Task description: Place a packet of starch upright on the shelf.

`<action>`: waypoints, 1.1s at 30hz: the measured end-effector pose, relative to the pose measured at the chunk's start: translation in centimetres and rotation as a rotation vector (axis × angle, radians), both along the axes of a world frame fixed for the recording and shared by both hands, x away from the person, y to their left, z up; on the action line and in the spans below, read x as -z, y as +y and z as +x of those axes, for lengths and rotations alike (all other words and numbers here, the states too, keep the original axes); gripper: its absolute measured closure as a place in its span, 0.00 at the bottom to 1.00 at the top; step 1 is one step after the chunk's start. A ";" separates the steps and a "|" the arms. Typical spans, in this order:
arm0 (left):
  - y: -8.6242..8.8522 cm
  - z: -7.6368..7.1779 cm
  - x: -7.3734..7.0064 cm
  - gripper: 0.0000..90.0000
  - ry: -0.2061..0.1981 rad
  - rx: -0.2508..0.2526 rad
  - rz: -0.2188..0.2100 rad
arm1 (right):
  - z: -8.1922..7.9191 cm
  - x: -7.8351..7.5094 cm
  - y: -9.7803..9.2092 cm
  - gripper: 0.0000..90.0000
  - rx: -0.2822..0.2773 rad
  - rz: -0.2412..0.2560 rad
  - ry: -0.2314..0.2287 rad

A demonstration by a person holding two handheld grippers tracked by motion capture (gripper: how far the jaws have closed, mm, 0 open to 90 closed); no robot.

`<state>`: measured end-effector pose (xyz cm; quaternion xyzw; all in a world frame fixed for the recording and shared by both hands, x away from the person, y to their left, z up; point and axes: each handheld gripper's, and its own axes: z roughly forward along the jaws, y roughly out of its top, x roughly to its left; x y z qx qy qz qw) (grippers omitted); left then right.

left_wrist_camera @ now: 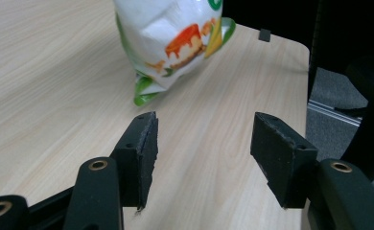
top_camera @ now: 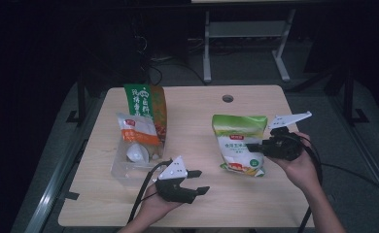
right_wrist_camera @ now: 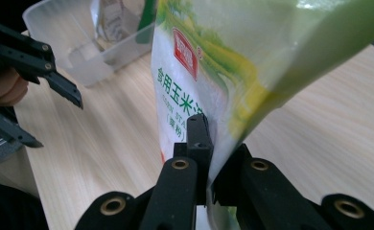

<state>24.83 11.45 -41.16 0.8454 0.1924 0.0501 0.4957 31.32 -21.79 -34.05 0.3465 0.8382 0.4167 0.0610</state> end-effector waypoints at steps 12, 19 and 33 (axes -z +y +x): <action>1.2 -1.6 0.7 0.41 -0.003 -0.006 0.013 | 1.1 -1.7 3.2 0.97 -0.078 0.014 -0.015; 1.3 -2.1 0.9 0.39 -0.013 0.008 0.014 | 1.9 -2.3 5.5 0.97 -0.128 0.008 -0.029; 1.4 -3.0 1.3 0.36 -0.039 0.024 0.031 | 2.9 -4.2 10.3 0.98 -0.212 0.027 -0.043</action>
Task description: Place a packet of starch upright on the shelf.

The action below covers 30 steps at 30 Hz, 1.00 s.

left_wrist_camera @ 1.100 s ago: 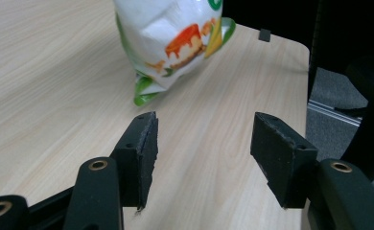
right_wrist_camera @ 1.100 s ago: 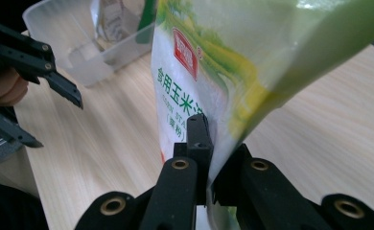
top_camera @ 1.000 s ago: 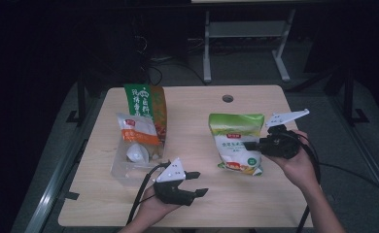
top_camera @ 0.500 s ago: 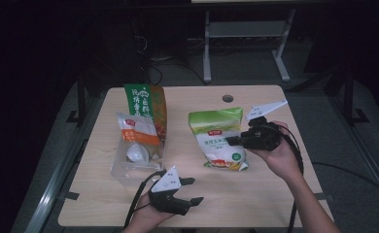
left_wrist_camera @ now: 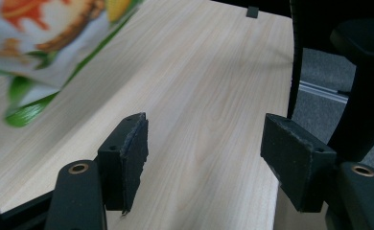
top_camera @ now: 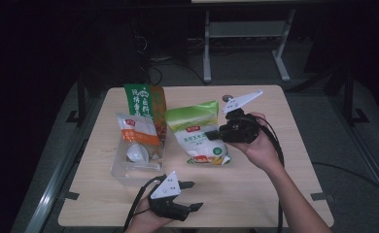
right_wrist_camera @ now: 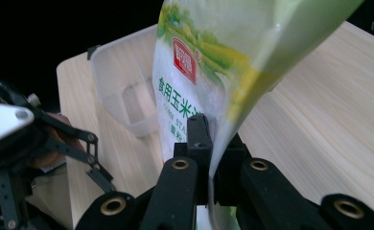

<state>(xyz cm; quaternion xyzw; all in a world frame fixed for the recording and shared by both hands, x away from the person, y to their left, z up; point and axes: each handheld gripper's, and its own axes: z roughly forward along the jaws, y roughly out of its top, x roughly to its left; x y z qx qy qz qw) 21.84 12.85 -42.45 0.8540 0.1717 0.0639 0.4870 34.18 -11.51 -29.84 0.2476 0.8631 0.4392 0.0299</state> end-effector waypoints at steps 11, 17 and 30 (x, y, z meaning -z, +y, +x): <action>0.0 -0.3 0.1 0.35 -0.005 0.000 0.000 | 0.4 -1.3 2.8 0.98 -0.075 0.013 -0.029; 0.2 -0.4 0.0 0.35 -0.005 -0.002 -0.005 | 0.5 -1.7 4.4 0.98 -0.102 0.006 -0.031; 0.3 -0.6 -0.1 0.34 -0.014 0.003 -0.006 | 0.7 -2.6 8.2 0.98 -0.170 0.025 -0.046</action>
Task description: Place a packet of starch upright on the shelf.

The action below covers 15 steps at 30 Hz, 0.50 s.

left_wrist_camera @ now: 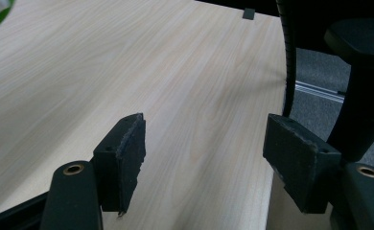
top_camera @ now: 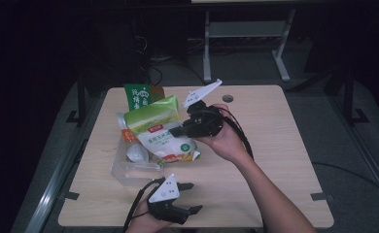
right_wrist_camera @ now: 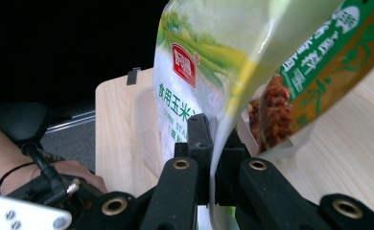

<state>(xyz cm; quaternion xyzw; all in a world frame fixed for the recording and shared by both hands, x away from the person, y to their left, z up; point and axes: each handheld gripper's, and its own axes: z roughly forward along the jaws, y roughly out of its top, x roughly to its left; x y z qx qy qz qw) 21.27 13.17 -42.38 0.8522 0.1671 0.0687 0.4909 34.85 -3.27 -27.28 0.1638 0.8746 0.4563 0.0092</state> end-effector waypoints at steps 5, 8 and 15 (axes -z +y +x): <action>0.1 0.0 0.0 0.34 0.007 -0.007 -0.013 | 0.2 0.0 1.3 0.98 -0.013 0.011 0.021; 0.1 0.0 0.0 0.34 0.009 -0.008 -0.017 | 0.3 0.0 2.1 0.98 -0.025 0.011 0.022; 0.0 -0.1 0.1 0.34 -0.004 -0.003 -0.011 | 0.6 0.5 4.2 0.98 -0.047 0.015 0.041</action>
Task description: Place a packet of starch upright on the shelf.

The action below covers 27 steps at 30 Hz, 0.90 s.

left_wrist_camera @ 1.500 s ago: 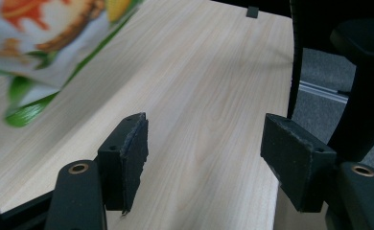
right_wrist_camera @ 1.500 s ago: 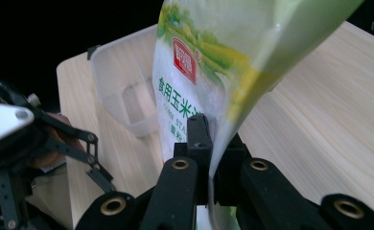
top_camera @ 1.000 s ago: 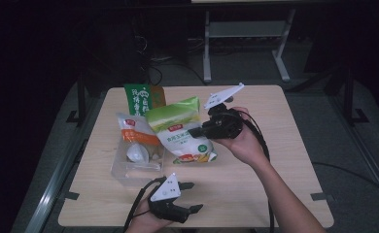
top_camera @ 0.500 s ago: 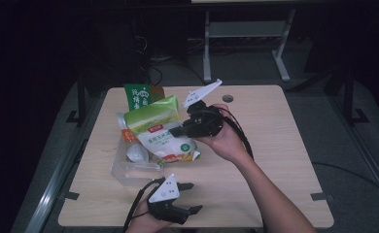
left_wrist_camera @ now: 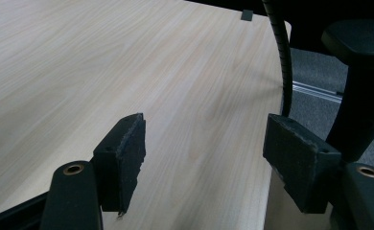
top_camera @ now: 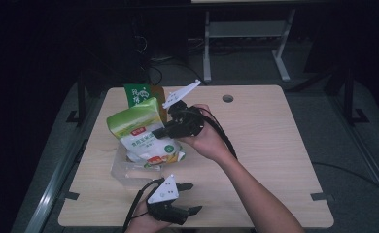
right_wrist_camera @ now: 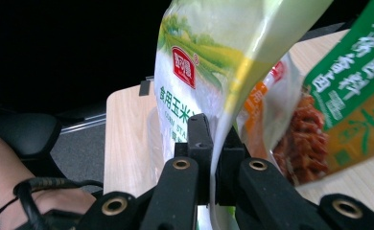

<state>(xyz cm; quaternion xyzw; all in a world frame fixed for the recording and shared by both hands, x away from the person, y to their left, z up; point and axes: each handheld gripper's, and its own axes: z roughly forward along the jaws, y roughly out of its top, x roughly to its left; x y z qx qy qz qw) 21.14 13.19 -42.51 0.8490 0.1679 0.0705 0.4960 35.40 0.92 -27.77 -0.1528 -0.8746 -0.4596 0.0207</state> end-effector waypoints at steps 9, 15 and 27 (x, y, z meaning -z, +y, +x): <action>0.1 -0.1 0.2 0.34 -0.004 0.000 0.004 | 0.3 1.0 2.5 0.98 -0.028 0.004 0.004; -0.1 -0.2 0.3 0.34 -0.003 0.010 0.014 | 0.7 1.9 3.8 0.98 -0.043 0.023 0.035; 0.2 0.1 0.4 0.34 -0.008 0.004 0.017 | 1.4 3.7 6.9 0.98 -0.077 0.014 0.079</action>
